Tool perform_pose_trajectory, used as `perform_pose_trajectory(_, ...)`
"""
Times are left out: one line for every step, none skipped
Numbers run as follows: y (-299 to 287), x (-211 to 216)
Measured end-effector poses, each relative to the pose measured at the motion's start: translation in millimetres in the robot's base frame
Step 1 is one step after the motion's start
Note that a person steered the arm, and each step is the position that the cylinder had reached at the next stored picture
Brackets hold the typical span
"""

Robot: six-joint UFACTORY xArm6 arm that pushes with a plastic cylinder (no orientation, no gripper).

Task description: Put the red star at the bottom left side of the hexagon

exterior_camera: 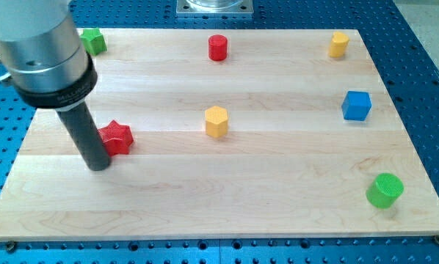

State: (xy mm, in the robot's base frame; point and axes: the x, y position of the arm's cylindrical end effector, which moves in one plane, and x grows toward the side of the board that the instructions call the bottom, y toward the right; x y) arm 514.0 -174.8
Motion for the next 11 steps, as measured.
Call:
perform_pose_trajectory(-27.0, -3.2)
perform_pose_trajectory(-37.2, -27.4)
perform_pose_trajectory(-2.2, -46.3)
perform_pose_trajectory(58.9, -52.1)
perform_pose_trajectory(98.2, -52.1)
perform_pose_trajectory(81.6, -52.1)
perform_pose_trajectory(23.8, -52.1)
perform_pose_trajectory(-18.6, -48.4)
perform_pose_trajectory(0.6, -36.5)
perform_pose_trajectory(56.1, -36.2)
perform_pose_trajectory(83.8, -37.2)
